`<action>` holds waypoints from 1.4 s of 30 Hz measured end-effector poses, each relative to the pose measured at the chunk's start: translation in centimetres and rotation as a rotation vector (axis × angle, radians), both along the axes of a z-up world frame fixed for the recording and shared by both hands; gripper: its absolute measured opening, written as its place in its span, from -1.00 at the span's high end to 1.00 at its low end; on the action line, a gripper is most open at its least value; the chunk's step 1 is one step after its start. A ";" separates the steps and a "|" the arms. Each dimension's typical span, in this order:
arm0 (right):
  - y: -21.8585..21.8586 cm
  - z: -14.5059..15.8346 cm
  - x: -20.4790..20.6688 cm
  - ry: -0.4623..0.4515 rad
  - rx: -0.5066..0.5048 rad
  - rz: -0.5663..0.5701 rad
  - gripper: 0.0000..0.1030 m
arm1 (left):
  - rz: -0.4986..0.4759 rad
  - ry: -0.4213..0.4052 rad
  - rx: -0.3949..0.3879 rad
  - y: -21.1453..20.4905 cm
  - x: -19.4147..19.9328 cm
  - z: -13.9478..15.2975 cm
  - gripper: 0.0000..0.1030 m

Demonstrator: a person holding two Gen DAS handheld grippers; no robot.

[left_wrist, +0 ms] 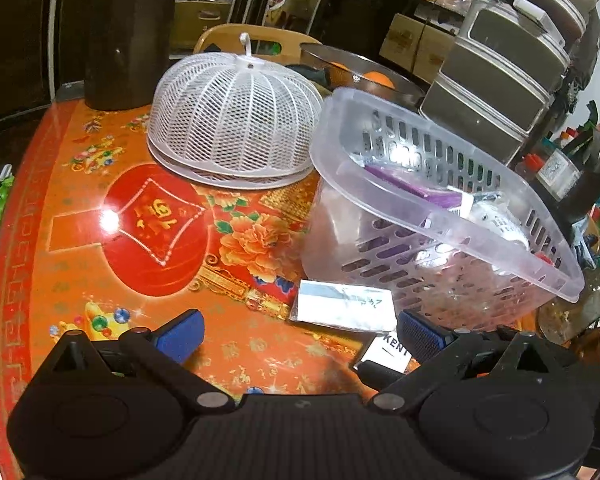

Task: Organize objects
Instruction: 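Grasp the white labelled packet with the left tool while the right tool grasps the white KENT box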

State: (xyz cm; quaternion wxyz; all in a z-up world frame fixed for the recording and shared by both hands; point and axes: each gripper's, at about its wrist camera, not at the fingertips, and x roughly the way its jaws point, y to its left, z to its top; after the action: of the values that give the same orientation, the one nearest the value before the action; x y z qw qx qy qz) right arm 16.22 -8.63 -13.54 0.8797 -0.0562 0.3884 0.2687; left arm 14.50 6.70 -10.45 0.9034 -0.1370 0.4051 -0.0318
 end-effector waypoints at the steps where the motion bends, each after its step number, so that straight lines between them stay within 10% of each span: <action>1: 0.0 -0.1 0.1 0.015 -0.004 0.005 -0.34 | -0.005 0.003 0.001 -0.2 0.2 -0.1 -1.00; 22: -10.3 1.4 -5.3 0.112 0.034 -0.146 -0.25 | -0.144 0.046 0.158 -5.7 4.7 -4.6 -0.99; 28: -11.2 3.0 -5.9 0.090 0.079 -0.150 -0.25 | -0.142 0.034 0.215 -6.2 4.4 -4.9 -0.69; 42: -11.5 9.6 -7.3 0.029 0.166 -0.170 -0.25 | -0.161 -0.065 0.062 -5.3 -4.2 0.7 -0.57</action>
State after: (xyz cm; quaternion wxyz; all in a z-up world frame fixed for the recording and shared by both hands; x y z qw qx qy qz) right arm 8.97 -20.18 -3.95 0.8952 0.0537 0.3810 0.2251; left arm 10.35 1.44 -9.77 0.9143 -0.0747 0.3862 -0.0963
